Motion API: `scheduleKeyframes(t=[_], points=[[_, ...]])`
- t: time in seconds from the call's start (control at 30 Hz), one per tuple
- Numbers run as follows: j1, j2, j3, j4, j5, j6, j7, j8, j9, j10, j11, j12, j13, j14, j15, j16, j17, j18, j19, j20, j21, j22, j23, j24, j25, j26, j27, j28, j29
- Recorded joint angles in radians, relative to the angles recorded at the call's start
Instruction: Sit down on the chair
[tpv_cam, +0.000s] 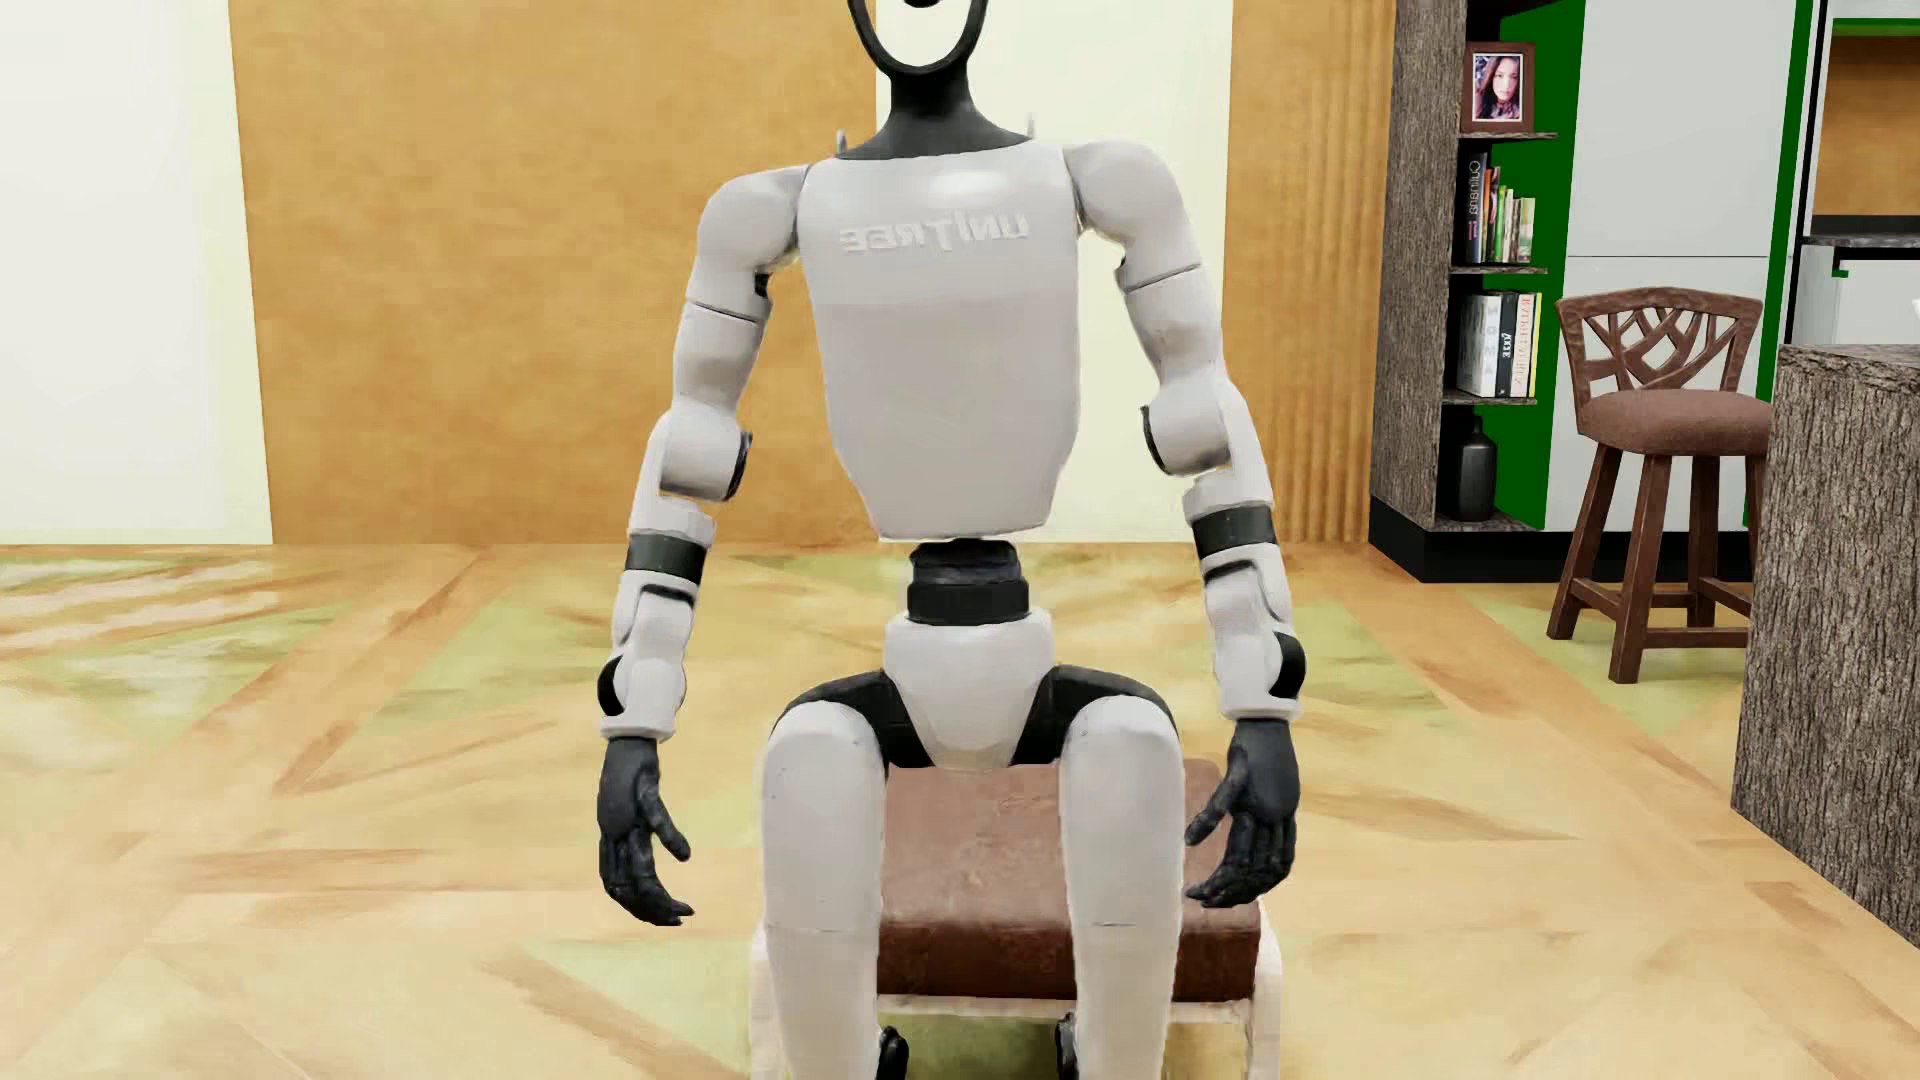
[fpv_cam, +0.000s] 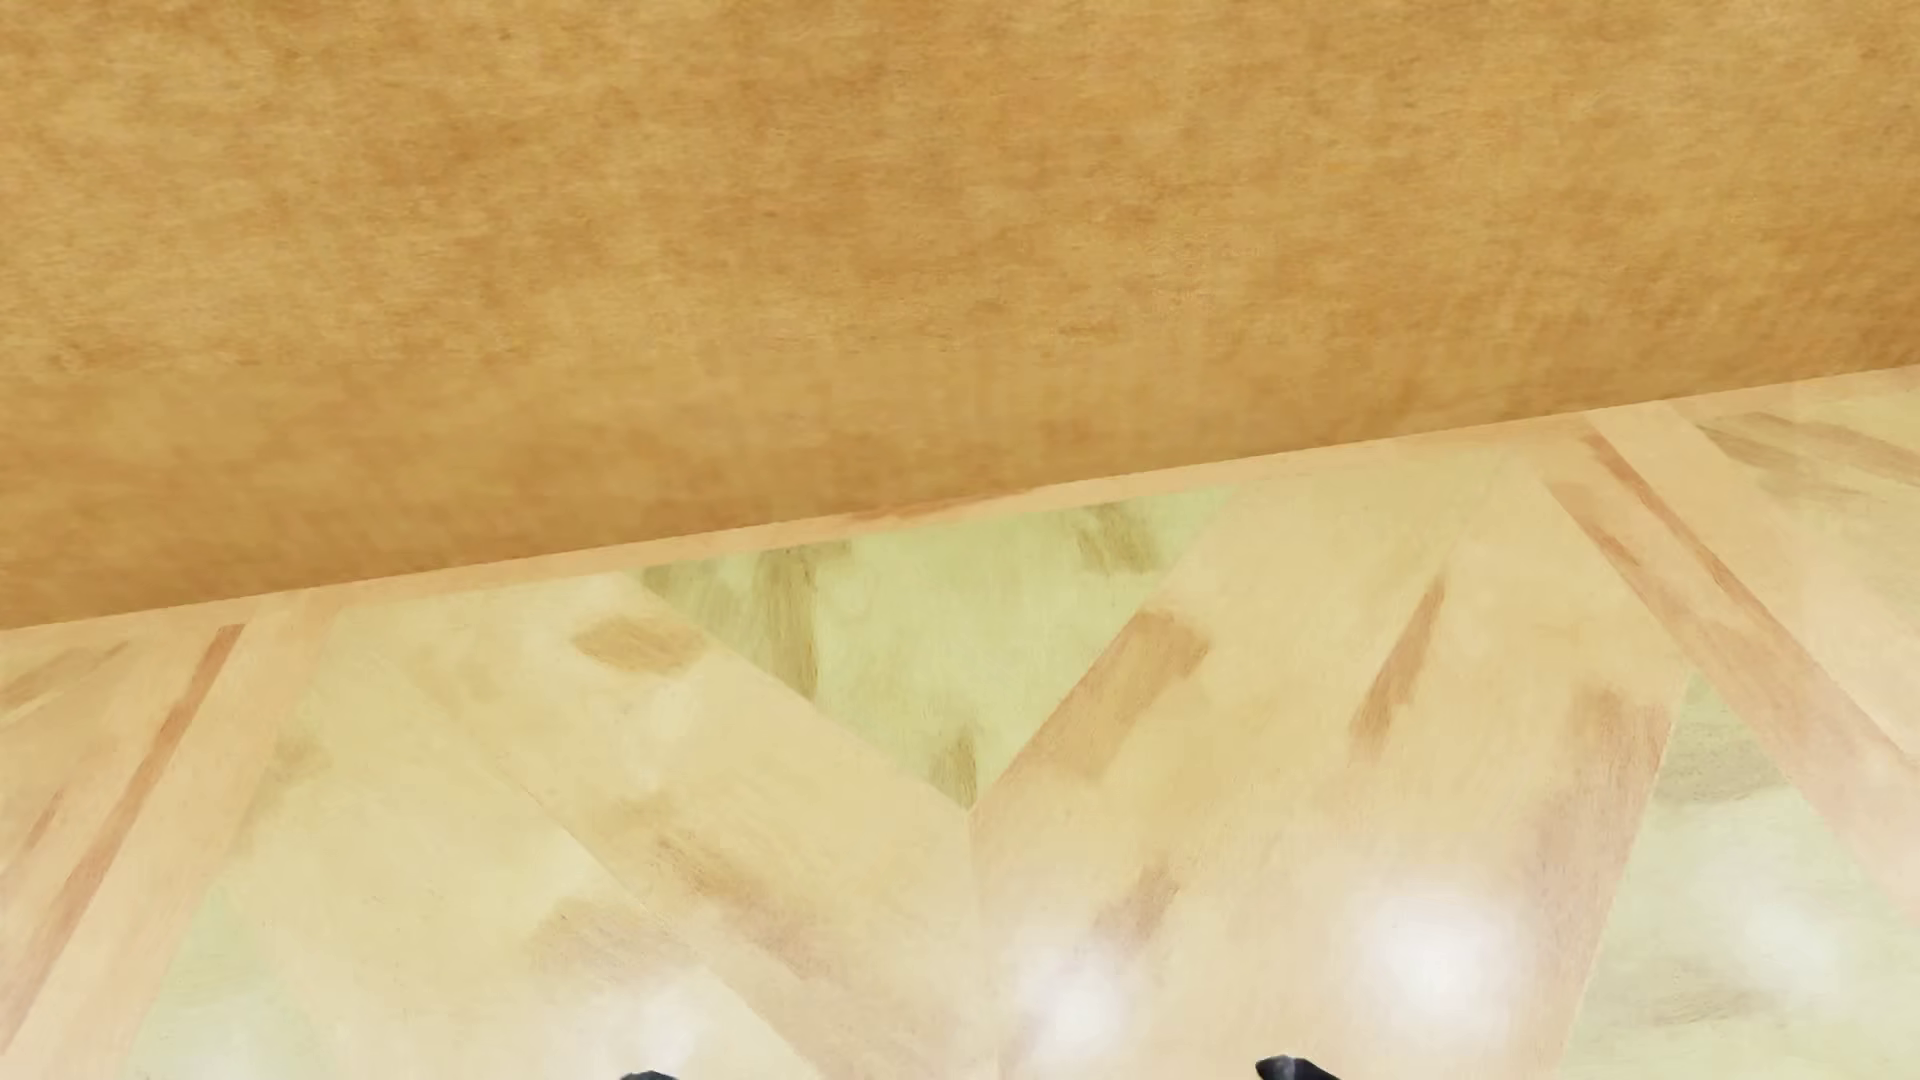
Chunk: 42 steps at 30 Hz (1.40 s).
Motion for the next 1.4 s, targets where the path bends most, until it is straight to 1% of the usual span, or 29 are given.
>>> scheduleKeyframes(t=[0.03, 0.1, 0.13, 0.2, 0.27, 0.43, 0.5, 0.57, 0.6, 0.67, 0.77, 0.83, 0.9, 0.93, 1.0, 1.03, 1.07, 1.1, 1.13, 1.17, 1.2, 1.27, 1.3, 1.33, 1.4], points=[[0.005, 0.003, 0.000, 0.001, -0.003, 0.003, 0.000, 0.001, -0.009, 0.001, 0.002, 0.014, 0.011, -0.005, -0.004, -0.005, -0.002, -0.001, 0.003, 0.011, 0.004, 0.016, 0.034, 0.003, -0.019, 0.005, 0.004, 0.003, 0.013], [0.012, 0.007, 0.000, -0.001, -0.003, 0.004, 0.007, -0.005, -0.014, -0.001, 0.002, 0.034, 0.035, -0.008, -0.005, -0.007, -0.013, 0.000, 0.003, 0.026, 0.004, 0.022, 0.049, -0.002, -0.062, 0.006, -0.006, -0.002, 0.055], [0.011, 0.006, 0.000, -0.001, -0.003, 0.004, 0.009, -0.006, -0.017, -0.001, 0.002, 0.042, 0.049, -0.008, -0.005, -0.007, -0.024, -0.001, 0.005, 0.028, -0.002, 0.010, 0.034, -0.001, -0.067, 0.002, -0.016, -0.013, 0.079], [0.010, 0.005, -0.002, 0.000, -0.002, 0.005, 0.007, -0.002, -0.021, -0.002, 0.002, 0.052, 0.072, -0.010, -0.005, -0.009, -0.037, -0.001, 0.003, 0.021, -0.013, -0.021, -0.004, -0.001, -0.060, -0.007, -0.029, -0.030, 0.100], [0.007, 0.002, -0.003, 0.001, 0.000, 0.005, 0.007, 0.000, -0.016, 0.000, 0.000, 0.051, 0.072, -0.009, -0.002, -0.017, -0.033, 0.001, 0.001, 0.012, -0.016, -0.050, -0.027, -0.007, -0.047, -0.011, -0.031, -0.028, 0.091], [-0.003, -0.009, -0.001, -0.002, 0.010, 0.005, 0.001, 0.013, 0.007, -0.002, -0.008, 0.013, 0.009, 0.002, 0.018, -0.034, -0.003, 0.018, -0.014, -0.013, 0.031, -0.095, -0.067, -0.024, -0.035, -0.009, -0.028, -0.020, 0.079], [-0.039, -0.022, 0.000, -0.002, 0.014, 0.004, -0.007, 0.020, 0.027, 0.033, -0.012, -0.013, -0.026, 0.001, 0.033, -0.032, 0.007, 0.029, -0.023, -0.029, 0.050, -0.113, -0.093, -0.027, -0.039, -0.008, -0.030, -0.009, 0.075], [-0.077, -0.072, 0.004, 0.001, 0.014, 0.002, -0.017, 0.028, 0.071, 0.075, 0.052, -0.052, -0.070, -0.001, 0.021, -0.026, 0.010, 0.034, -0.026, -0.046, 0.074, -0.131, -0.127, -0.030, -0.038, -0.009, -0.038, 0.000, 0.084], [-0.111, -0.108, 0.009, 0.002, 0.012, -0.008, -0.021, 0.038, 0.061, 0.087, 0.078, -0.070, -0.072, 0.009, 0.016, -0.027, 0.013, 0.036, -0.031, -0.059, 0.087, -0.116, -0.138, -0.025, -0.030, -0.002, -0.030, 0.002, 0.088], [-0.258, -0.239, 0.015, 0.018, -0.003, -0.012, -0.044, 0.076, 0.108, 0.252, 0.222, -0.135, -0.143, -0.028, -0.011, -0.018, 0.015, 0.031, -0.023, -0.093, 0.140, -0.143, -0.163, -0.029, -0.040, 0.008, -0.024, 0.009, 0.086], [-0.438, -0.409, 0.020, 0.041, -0.047, -0.017, -0.069, 0.112, 0.208, 0.455, 0.412, -0.224, -0.244, -0.074, -0.047, -0.006, 0.008, 0.002, 0.022, -0.145, 0.238, -0.201, -0.188, -0.033, -0.056, 0.012, -0.019, 0.030, 0.077], [-0.559, -0.510, 0.020, 0.062, -0.060, -0.008, -0.073, 0.129, 0.290, 0.605, 0.528, -0.282, -0.320, -0.110, -0.071, 0.002, -0.014, -0.014, 0.027, -0.179, 0.322, -0.250, -0.229, -0.040, -0.075, 0.009, -0.016, 0.047, 0.087], [-0.695, -0.644, 0.020, 0.074, -0.073, -0.015, -0.081, 0.157, 0.366, 0.755, 0.675, -0.341, -0.399, -0.146, -0.103, 0.036, -0.057, -0.026, 0.030, -0.220, 0.403, -0.335, -0.330, -0.035, -0.094, 0.003, -0.026, 0.043, 0.107], [-0.768, -0.710, 0.020, 0.087, -0.072, -0.011, -0.091, 0.175, 0.408, 0.835, 0.742, -0.373, -0.449, -0.164, -0.116, 0.061, -0.088, -0.037, 0.031, -0.245, 0.456, -0.393, -0.396, -0.024, -0.099, -0.009, -0.036, 0.040, 0.112], [-0.918, -0.853, 0.017, 0.101, -0.079, -0.008, -0.110, 0.209, 0.479, 0.988, 0.884, -0.442, -0.563, -0.196, -0.146, 0.132, -0.147, -0.047, 0.046, -0.316, 0.563, -0.529, -0.516, 0.009, -0.122, -0.059, -0.072, 0.028, 0.095], [-0.989, -0.920, 0.018, 0.110, -0.077, -0.007, -0.121, 0.224, 0.516, 1.062, 0.951, -0.486, -0.632, -0.212, -0.159, 0.176, -0.175, -0.054, 0.050, -0.350, 0.627, -0.597, -0.570, 0.011, -0.138, -0.083, -0.100, 0.023, 0.082], [-1.059, -0.986, 0.019, 0.117, -0.077, -0.008, -0.131, 0.240, 0.551, 1.134, 1.019, -0.533, -0.710, -0.227, -0.177, 0.225, -0.202, -0.061, 0.057, -0.380, 0.688, -0.670, -0.625, 0.007, -0.160, -0.107, -0.134, 0.022, 0.068], [-1.124, -1.051, 0.021, 0.122, -0.079, -0.012, -0.143, 0.257, 0.583, 1.202, 1.086, -0.581, -0.786, -0.242, -0.193, 0.275, -0.230, -0.068, 0.066, -0.411, 0.749, -0.751, -0.685, -0.002, -0.164, -0.117, -0.154, 0.018, 0.070], [-1.189, -1.115, 0.023, 0.122, -0.086, -0.015, -0.152, 0.272, 0.614, 1.269, 1.154, -0.638, -0.858, -0.256, -0.211, 0.322, -0.261, -0.074, 0.074, -0.447, 0.808, -0.826, -0.749, -0.026, -0.158, -0.116, -0.159, 0.019, 0.062], [-1.250, -1.175, 0.026, 0.121, -0.095, -0.015, -0.163, 0.286, 0.645, 1.335, 1.220, -0.697, -0.926, -0.270, -0.226, 0.366, -0.292, -0.081, 0.084, -0.484, 0.864, -0.895, -0.809, -0.052, -0.138, -0.111, -0.151, 0.028, 0.042], [-1.307, -1.226, 0.029, 0.122, -0.103, -0.012, -0.173, 0.303, 0.674, 1.401, 1.285, -0.752, -0.983, -0.288, -0.248, 0.408, -0.332, -0.089, 0.096, -0.520, 0.912, -0.955, -0.876, -0.085, -0.108, -0.117, -0.143, 0.075, -0.049], [-1.423, -1.340, 0.030, 0.128, -0.112, -0.013, -0.193, 0.334, 0.715, 1.523, 1.409, -0.836, -1.095, -0.311, -0.274, 0.507, -0.433, -0.111, 0.112, -0.574, 1.002, -1.098, -1.033, -0.158, -0.044, -0.124, -0.130, 0.154, -0.173], [-1.477, -1.391, 0.031, 0.134, -0.111, -0.014, -0.201, 0.345, 0.734, 1.582, 1.465, -0.862, -1.143, -0.318, -0.282, 0.560, -0.478, -0.120, 0.117, -0.588, 1.045, -1.172, -1.098, -0.195, -0.013, -0.137, -0.130, 0.198, -0.242], [-1.527, -1.435, 0.031, 0.144, -0.109, -0.016, -0.211, 0.355, 0.751, 1.639, 1.517, -0.875, -1.180, -0.326, -0.292, 0.607, -0.515, -0.128, 0.124, -0.591, 1.071, -1.235, -1.160, -0.222, 0.006, -0.149, -0.129, 0.243, -0.293], [-1.622, -1.519, 0.031, 0.162, -0.106, -0.021, -0.238, 0.378, 0.779, 1.741, 1.611, -0.881, -1.234, -0.335, -0.302, 0.686, -0.578, -0.147, 0.147, -0.579, 1.107, -1.352, -1.258, -0.261, 0.031, -0.177, -0.139, 0.326, -0.385]])
